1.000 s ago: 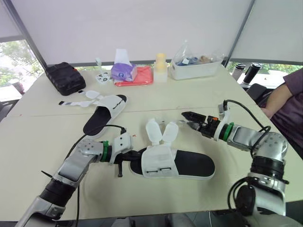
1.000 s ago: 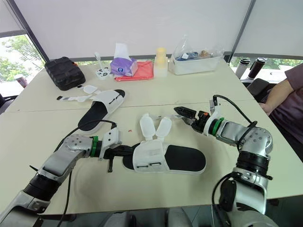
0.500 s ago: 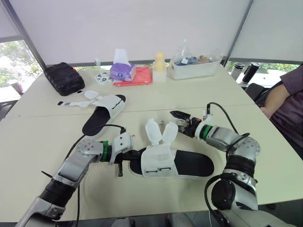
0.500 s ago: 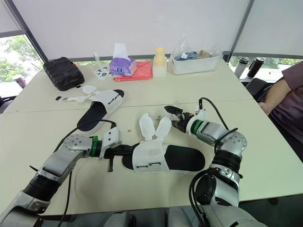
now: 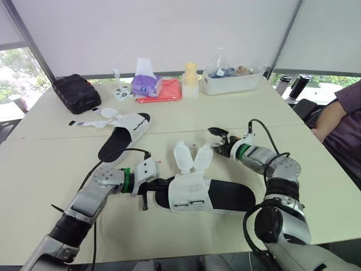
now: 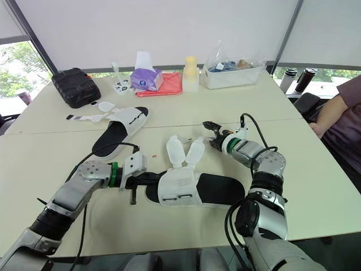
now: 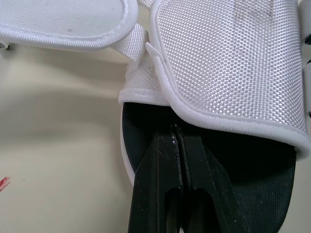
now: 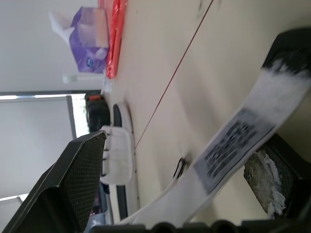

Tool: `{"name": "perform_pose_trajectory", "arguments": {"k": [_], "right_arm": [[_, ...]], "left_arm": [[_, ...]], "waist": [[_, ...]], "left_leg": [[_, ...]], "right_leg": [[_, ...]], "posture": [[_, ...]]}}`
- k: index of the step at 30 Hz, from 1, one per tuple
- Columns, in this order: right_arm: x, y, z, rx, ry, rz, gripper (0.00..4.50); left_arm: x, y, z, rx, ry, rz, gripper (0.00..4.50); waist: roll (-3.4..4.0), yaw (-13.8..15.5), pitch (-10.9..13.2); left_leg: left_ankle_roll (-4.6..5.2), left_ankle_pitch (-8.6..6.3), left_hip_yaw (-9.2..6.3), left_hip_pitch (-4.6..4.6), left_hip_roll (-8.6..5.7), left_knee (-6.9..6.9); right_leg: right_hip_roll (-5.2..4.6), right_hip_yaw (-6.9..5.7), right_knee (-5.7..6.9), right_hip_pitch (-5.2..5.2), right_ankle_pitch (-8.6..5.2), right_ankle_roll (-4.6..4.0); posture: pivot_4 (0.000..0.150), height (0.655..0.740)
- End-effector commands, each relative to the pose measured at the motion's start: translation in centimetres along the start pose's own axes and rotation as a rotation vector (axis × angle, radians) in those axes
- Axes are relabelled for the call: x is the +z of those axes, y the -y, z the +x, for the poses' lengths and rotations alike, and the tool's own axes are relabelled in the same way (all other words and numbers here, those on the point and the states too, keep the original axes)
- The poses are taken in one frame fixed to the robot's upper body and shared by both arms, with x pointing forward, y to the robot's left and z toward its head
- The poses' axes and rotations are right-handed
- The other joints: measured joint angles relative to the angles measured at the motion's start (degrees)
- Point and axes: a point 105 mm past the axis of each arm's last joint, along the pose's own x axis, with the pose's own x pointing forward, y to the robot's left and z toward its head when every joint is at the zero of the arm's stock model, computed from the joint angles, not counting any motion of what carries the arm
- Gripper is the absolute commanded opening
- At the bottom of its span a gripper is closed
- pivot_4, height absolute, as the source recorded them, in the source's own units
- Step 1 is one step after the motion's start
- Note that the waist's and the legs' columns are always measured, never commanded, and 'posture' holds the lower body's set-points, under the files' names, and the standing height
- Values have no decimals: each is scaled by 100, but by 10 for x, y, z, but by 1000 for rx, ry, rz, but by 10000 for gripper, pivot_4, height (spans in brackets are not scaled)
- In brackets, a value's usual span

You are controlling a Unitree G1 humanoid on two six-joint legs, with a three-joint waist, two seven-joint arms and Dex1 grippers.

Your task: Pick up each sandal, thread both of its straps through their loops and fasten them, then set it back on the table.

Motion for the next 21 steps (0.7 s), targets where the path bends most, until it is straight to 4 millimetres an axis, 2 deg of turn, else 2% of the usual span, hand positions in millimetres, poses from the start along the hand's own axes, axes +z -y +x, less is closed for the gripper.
{"name": "perform_pose_trajectory", "arguments": {"k": [1, 5, 7, 12, 15, 18, 20, 21], "right_arm": [[14, -33, 2, 118, 39, -61, 45000], [17, -57, 0, 240, 28, -102, 45000], [14, -63, 0, 263, 2, -136, 45000], [1, -52, 5, 212, -66, -201, 45000], [-4, -49, 6, 209, -88, -216, 36953], [-6, -52, 6, 226, -93, -223, 22252], [-5, -52, 5, 233, -92, -224, 10527], [-5, -53, 5, 236, -93, -227, 6638]], "left_arm": [[-2, 1, 3, -5, -17, 12, 324], [-1, 1, 4, -3, -14, 13, 324], [-1, 1, 5, -1, -12, 13, 324], [-1, 1, 5, 4, -11, 12, 324], [-1, 1, 5, 9, -9, 8, 0], [-2, 1, 5, 11, -9, 7, 0], [-2, 1, 5, 12, -8, 5, 0], [-2, 2, 5, 11, -8, 5, 0]], "waist": [[1, -2, 1], [1, 0, 1], [1, 5, 1], [1, 5, 1], [1, 5, 1], [1, 6, 1], [1, 6, 1], [1, 5, 1]], "left_leg": [[0, 0, 1, 0, 0, 0], [0, 0, 0, 1, 1, -2], [1, 0, 0, 0, 2, -3], [1, -1, -1, -3, 5, -4], [1, -1, -1, -3, 5, -4], [1, -1, -1, -3, 6, -4], [1, -1, -1, -3, 6, -5], [1, -1, -1, -3, 6, -5]], "right_leg": [[0, 0, 0, -1, 0, 0], [1, 0, -1, 0, 0, 0], [1, 0, -4, 0, 0, 0], [-3, 0, -7, 0, 0, 0], [-3, 0, -7, -1, 0, 0], [-3, 0, -8, -1, 0, 0], [-3, 0, -8, -1, 0, 0], [-3, 0, -8, -1, 0, 0]], "posture": [[1500, 7400], [1500, 7400], [1500, 7400], [1500, 7400], [1500, 7400], [1500, 7400], [1500, 7400], [1500, 7400]]}}
